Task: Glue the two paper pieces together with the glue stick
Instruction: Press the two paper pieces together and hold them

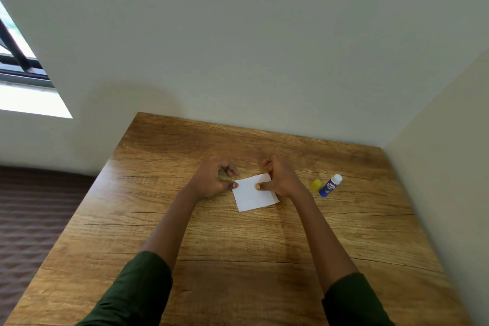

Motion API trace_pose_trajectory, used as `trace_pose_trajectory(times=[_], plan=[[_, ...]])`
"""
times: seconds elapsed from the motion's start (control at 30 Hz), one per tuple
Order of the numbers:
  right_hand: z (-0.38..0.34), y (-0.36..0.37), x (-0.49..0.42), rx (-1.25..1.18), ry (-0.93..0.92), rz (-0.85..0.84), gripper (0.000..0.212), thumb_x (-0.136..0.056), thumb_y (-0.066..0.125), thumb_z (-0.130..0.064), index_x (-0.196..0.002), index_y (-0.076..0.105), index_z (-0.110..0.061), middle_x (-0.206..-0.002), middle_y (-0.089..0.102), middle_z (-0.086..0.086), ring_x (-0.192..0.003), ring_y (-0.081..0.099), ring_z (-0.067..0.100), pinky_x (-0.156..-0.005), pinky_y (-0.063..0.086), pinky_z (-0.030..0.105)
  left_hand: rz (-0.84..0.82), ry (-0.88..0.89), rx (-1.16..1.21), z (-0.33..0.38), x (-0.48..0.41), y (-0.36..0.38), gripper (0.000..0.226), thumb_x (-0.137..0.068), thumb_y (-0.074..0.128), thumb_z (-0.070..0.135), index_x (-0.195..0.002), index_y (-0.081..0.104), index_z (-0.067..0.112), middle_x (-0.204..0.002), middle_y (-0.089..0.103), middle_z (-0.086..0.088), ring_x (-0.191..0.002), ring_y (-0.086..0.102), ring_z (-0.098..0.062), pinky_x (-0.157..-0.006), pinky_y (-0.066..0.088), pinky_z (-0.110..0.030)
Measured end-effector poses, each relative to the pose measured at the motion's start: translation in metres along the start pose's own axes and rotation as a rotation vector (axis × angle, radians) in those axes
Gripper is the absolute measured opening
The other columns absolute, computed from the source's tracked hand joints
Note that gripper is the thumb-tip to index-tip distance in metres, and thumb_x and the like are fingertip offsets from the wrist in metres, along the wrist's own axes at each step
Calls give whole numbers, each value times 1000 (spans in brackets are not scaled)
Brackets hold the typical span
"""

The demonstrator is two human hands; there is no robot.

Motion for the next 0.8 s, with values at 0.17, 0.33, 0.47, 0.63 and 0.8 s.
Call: trace_pose_trajectory(times=[0.17,0.33,0.47,0.63,0.8], plan=[[1,-1,1,-98,-24,36,53,-70,79,-11,-114,49,-12,-98,51,0,-87,50,15,-70,42,26,8,13,-7,1,1,-1,29,-62,83,19,-87,70,16,-83,65,5,-84,57,-10,-76,34,-10],[2,-4,2,-154,-5,39,49,-71,79,-8,-113,55,-9,-97,54,0,-82,51,11,-60,40,16,13,1,18,2,2,-1,29,-62,84,18,-88,70,16,-85,67,0,-86,58,-14,-82,40,-25],[4,-4,1,-146,14,28,39,-74,77,-8,-108,60,-10,-89,54,-3,-81,52,11,-57,38,15,16,9,1,1,2,-1,29,-62,84,19,-87,70,17,-83,66,3,-85,58,-10,-79,35,-12],[4,-6,0,-240,15,82,30,-74,76,-9,-102,64,-12,-82,57,-3,-75,53,8,-58,38,15,18,6,-19,-1,2,-1,29,-62,84,21,-87,70,18,-82,65,6,-83,56,-6,-75,31,-5],[8,-6,1,-330,46,82,24,-75,76,-10,-96,67,-14,-88,64,3,-82,57,13,-66,47,21,17,15,-17,0,0,0,29,-60,84,19,-85,69,19,-80,65,8,-79,56,-3,-76,34,-9]])
Point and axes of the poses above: each hand's wrist, its own x-axis away from the middle knuckle, its own y-axis out of the palm, z = x × y, the point moved 3 cm from there along -x, towards the middle knuckle
